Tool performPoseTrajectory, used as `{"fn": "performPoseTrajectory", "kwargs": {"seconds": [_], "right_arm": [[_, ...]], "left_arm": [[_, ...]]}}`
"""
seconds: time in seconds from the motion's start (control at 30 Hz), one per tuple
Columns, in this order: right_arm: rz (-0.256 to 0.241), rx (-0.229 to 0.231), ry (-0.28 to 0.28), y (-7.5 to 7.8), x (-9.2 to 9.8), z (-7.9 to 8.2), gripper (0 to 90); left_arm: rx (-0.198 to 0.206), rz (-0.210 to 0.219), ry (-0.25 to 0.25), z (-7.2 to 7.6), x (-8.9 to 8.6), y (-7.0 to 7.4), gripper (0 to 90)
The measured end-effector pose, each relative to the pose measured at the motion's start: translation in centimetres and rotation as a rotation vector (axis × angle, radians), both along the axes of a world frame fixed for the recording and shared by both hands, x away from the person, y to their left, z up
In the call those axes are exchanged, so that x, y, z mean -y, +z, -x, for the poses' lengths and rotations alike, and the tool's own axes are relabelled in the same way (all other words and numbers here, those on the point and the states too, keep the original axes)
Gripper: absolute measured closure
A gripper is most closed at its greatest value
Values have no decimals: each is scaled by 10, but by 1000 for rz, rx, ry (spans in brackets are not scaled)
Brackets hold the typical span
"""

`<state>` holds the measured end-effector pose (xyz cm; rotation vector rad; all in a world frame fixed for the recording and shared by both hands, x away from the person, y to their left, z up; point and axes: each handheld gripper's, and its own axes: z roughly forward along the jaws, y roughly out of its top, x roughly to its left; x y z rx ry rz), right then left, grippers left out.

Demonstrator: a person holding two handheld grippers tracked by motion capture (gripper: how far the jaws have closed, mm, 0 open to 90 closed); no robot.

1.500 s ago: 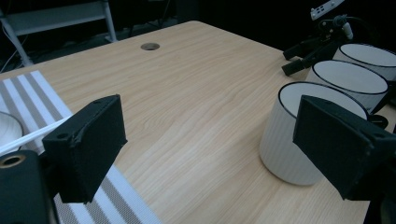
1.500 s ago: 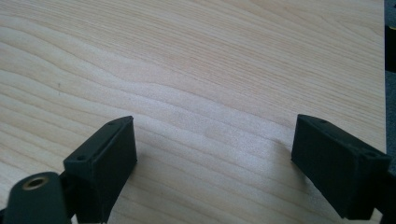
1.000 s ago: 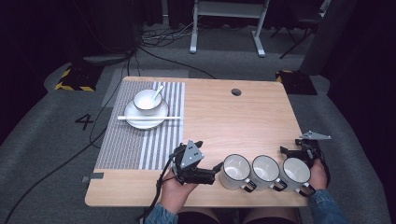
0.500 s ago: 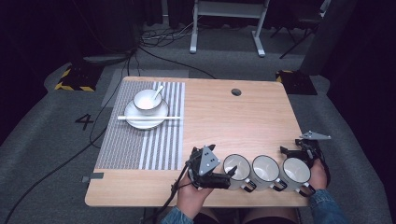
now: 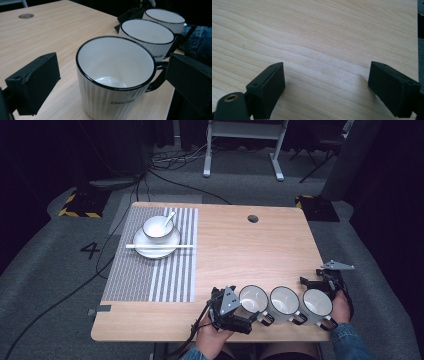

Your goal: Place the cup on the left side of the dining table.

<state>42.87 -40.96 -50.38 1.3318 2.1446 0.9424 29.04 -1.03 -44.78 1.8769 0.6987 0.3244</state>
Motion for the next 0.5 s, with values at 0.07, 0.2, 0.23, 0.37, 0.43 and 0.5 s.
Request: {"fn": "performPoseTrajectory", "kwargs": {"seconds": [0.07,0.2,0.23,0.37,0.43,0.5], "right_arm": [[6,0,2,0,0,0,140],[3,-2,1,0,0,0,140],[4,-2,1,0,0,0,140],[5,0,2,0,0,0,140],[5,0,3,0,0,0,140],[6,1,2,0,1,0,140]], "left_arm": [[3,-6,-11,0,3,-7,0],[-1,4,-34,-1,5,-15,0],[-1,5,-39,-3,6,-18,0],[-20,3,-46,-5,9,-29,0],[-38,-5,-50,-6,12,-33,0],[-42,-21,-44,-7,14,-36,0]]}}
